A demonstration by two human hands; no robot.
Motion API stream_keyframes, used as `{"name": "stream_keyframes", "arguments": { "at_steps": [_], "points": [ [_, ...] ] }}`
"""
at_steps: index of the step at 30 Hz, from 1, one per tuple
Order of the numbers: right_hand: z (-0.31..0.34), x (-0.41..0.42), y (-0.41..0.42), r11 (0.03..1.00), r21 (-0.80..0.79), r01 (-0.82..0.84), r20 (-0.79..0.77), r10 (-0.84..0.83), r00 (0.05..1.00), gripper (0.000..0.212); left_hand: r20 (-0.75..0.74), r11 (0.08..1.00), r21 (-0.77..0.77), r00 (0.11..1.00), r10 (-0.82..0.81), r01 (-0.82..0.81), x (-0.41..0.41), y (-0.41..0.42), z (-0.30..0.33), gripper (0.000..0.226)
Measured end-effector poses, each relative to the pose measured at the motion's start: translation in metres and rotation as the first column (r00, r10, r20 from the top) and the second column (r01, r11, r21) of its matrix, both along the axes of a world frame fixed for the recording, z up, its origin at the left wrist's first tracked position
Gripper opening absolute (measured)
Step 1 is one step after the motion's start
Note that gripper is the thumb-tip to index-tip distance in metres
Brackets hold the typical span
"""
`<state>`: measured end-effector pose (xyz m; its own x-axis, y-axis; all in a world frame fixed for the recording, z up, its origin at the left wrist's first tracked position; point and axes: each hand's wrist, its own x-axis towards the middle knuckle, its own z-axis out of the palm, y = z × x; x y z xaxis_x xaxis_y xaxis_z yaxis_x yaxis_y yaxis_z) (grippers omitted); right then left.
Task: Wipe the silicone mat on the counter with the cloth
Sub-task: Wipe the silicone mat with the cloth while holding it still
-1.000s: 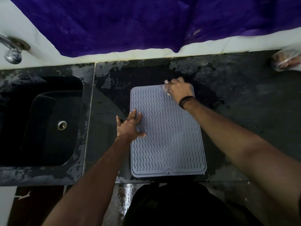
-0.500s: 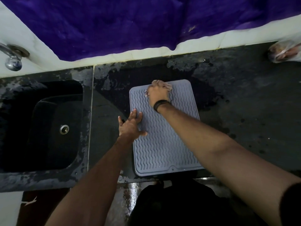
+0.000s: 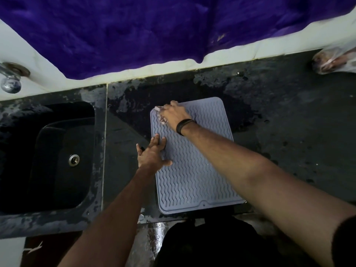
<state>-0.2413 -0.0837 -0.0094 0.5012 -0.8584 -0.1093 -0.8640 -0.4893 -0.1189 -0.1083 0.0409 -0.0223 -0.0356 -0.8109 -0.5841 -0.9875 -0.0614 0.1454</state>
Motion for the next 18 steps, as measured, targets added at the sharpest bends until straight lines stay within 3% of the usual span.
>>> {"name": "stream_keyframes", "arguments": {
  "at_steps": [7, 10, 18],
  "points": [
    [0.0, -0.106, -0.007, 0.952, -0.008, 0.305, -0.043, -0.305, 0.951, 0.055, -0.015, 1.0, -0.02, 1.0, -0.002, 0.002, 0.003, 0.002, -0.004, 0.104],
    [0.003, -0.114, -0.001, 0.916, -0.008, 0.402, -0.064, -0.402, 0.913, 0.049, -0.006, 1.0, -0.017, 1.0, -0.01, 0.01, 0.003, 0.002, -0.004, 0.104],
    [-0.008, -0.066, 0.131, 0.94, 0.149, 0.308, 0.076, -0.321, 0.944, 0.068, -0.038, 1.0, -0.013, 0.999, 0.004, -0.005, 0.002, 0.001, -0.008, 0.103]
  ]
}}
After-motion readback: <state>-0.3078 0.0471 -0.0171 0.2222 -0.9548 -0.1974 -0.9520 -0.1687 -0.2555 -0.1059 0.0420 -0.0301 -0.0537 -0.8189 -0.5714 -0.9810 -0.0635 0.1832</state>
